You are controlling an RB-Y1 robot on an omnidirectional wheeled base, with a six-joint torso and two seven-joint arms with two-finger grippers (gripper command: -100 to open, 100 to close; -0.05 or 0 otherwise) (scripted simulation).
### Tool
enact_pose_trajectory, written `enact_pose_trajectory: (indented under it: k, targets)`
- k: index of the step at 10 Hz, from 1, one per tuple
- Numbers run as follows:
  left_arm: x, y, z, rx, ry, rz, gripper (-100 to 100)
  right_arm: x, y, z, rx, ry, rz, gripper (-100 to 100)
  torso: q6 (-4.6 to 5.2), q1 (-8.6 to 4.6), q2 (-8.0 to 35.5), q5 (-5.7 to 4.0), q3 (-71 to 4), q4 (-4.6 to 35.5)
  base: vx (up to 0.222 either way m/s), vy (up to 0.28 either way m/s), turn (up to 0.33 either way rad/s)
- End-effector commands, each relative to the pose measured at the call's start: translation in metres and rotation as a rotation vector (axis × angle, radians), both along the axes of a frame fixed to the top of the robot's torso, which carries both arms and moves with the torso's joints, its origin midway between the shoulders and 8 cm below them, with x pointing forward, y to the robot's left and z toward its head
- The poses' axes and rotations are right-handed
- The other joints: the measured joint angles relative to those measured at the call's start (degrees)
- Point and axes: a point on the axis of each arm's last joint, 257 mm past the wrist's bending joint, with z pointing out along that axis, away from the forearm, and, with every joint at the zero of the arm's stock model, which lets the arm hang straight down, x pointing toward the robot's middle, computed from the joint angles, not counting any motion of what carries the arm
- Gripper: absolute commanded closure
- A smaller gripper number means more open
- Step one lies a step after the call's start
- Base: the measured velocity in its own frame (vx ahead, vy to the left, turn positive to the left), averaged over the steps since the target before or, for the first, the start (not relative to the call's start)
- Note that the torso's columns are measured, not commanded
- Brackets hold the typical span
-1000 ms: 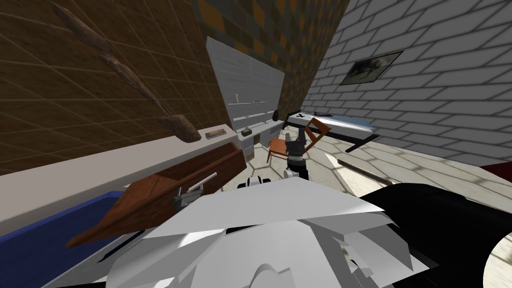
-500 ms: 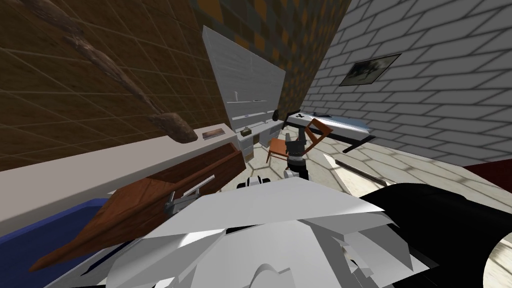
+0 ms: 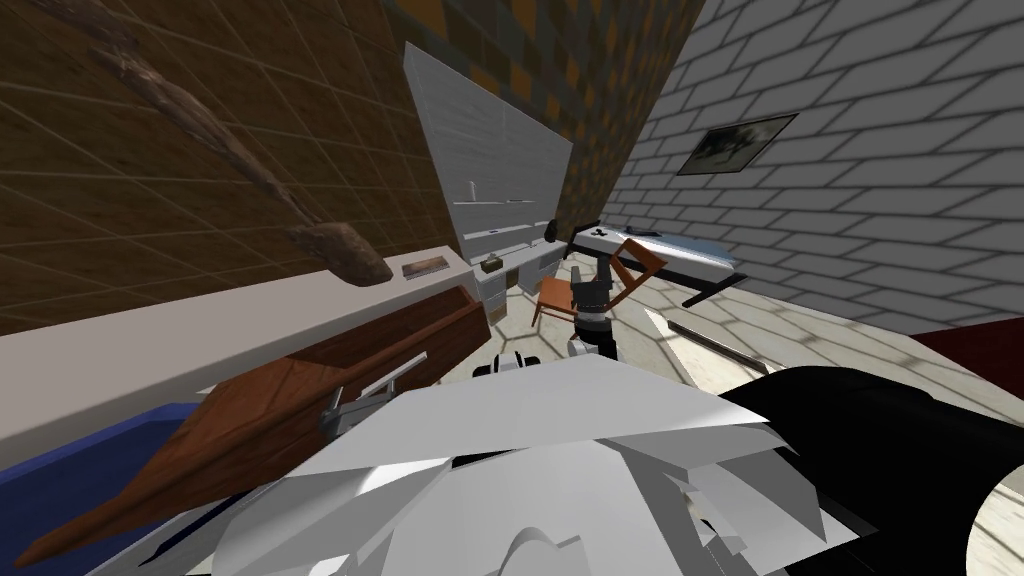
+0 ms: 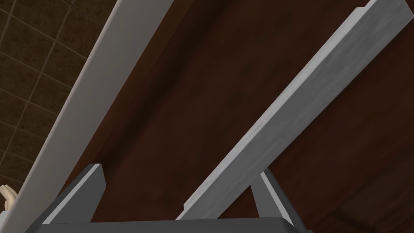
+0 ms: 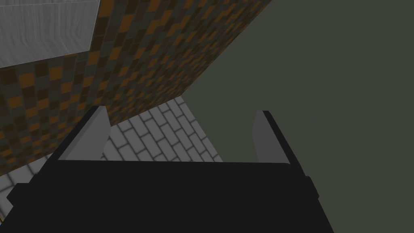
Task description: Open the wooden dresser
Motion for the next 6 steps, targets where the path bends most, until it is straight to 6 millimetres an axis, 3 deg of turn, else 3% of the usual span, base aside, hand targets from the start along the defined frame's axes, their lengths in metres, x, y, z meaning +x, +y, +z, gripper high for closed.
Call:
enact_pose_trajectory:
  k: [1,6]
  targets:
    - [-0.001,0.000,-0.004,-0.005,0.010,0.001,0,0.000,0.000,0.000,0.000,0.000,0.000,0,0.05,0.08,-0.1,0.23,0.1,-0.2,0.006,-0.002,0.004]
    - [-0.007,-0.001,-0.016,-0.023,0.038,0.008,0,0.000,0.000,0.000,0.000,0.000,0.000,0,0.08,0.62,-0.7,0.87,0.1,-0.5,0.000,0.000,0.000]
